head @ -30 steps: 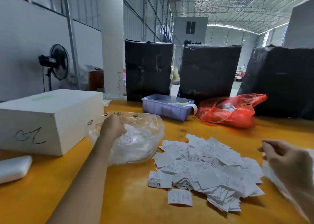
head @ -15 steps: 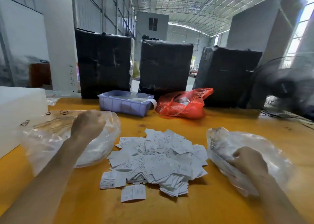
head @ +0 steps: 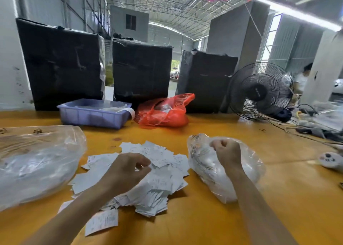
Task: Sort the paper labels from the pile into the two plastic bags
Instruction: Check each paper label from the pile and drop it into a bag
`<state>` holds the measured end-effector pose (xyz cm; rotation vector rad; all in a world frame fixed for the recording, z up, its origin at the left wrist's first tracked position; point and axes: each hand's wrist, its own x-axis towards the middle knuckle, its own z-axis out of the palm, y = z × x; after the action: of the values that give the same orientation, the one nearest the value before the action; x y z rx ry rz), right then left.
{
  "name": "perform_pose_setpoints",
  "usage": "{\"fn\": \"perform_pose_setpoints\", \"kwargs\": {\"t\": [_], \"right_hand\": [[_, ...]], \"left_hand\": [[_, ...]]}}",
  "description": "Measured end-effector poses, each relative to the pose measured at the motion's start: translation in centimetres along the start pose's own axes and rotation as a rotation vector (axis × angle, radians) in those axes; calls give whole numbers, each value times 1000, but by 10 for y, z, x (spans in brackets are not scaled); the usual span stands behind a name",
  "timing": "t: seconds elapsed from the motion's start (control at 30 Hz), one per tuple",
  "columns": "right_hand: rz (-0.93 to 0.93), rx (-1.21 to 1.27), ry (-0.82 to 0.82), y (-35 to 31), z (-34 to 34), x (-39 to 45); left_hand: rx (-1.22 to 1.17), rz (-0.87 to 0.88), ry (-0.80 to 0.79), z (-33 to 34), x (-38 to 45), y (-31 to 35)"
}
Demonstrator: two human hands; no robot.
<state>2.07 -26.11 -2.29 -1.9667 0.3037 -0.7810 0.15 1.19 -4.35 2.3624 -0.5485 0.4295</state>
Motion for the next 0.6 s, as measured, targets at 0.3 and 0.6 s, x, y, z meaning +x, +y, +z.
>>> {"fn": "perform_pose_setpoints", "kwargs": {"t": [0.3, 0.6], "right_hand": [[282, 507, -920, -60, 47, -64], [330, 420, -957, -55, 63, -77]], "left_hand": [[-925, -329, -129, -14, 3, 18], [-837, -439, -59, -20, 0, 1]]}}
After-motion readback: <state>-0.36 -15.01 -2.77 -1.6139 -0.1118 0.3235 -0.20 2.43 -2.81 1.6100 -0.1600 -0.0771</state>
